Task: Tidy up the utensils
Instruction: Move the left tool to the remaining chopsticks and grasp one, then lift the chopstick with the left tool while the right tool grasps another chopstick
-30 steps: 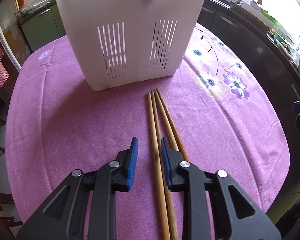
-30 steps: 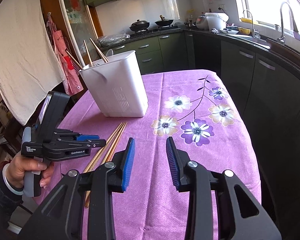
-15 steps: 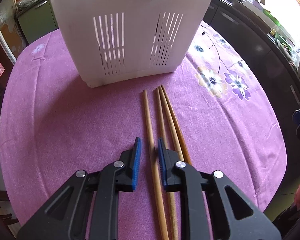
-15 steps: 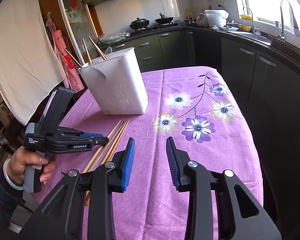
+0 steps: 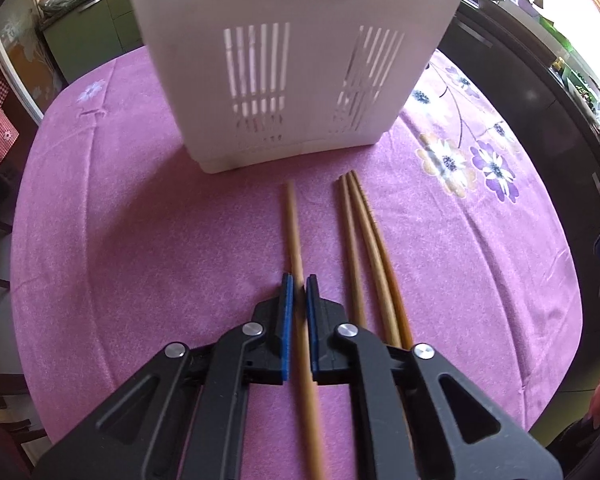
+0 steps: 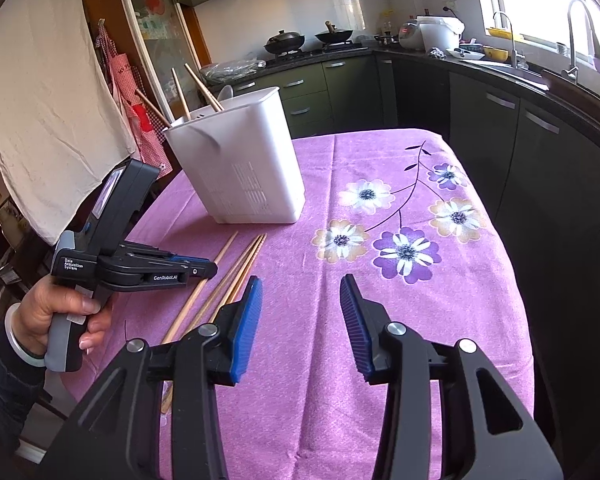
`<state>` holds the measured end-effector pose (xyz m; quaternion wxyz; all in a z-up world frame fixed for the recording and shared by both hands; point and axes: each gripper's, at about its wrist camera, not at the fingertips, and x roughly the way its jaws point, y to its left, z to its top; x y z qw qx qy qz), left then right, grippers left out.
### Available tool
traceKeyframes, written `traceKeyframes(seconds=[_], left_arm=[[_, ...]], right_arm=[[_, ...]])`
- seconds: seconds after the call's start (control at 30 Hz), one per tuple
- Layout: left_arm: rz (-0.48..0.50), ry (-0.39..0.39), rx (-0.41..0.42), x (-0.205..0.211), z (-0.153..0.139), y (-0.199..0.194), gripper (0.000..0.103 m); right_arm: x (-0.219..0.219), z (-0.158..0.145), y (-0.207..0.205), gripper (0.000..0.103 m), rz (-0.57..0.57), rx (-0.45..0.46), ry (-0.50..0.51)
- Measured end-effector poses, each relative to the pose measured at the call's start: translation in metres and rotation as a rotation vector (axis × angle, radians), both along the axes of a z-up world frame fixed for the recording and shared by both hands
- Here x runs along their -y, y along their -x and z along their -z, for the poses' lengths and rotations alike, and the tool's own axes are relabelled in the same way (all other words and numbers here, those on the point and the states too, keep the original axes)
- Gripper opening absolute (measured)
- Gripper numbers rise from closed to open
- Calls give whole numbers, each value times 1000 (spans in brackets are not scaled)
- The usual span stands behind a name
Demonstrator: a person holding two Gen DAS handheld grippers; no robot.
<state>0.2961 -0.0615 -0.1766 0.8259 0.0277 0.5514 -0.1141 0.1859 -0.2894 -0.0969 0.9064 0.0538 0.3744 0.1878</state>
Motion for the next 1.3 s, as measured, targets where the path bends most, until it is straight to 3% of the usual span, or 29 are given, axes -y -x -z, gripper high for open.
traceKeyframes(seconds=[0.17, 0.5, 0.8, 1.13, 1.3], left_arm=[[-61, 44, 55, -31, -13, 13, 6], [-105, 134, 343, -69, -101, 80, 6], [-92, 111, 522, -62, -135, 136, 6], [-95, 84, 577, -65, -138, 163, 6], [-85, 82, 577, -66, -139, 168, 6]], right_arm=[[-1, 1, -2, 41, -4, -6, 6], [-18, 3, -12, 41, -44, -33, -1], [-37, 8, -17, 41, -74, -50, 27], [-52, 20, -50, 41, -88, -109, 60], [-69, 42, -87, 41, -111, -211, 100]])
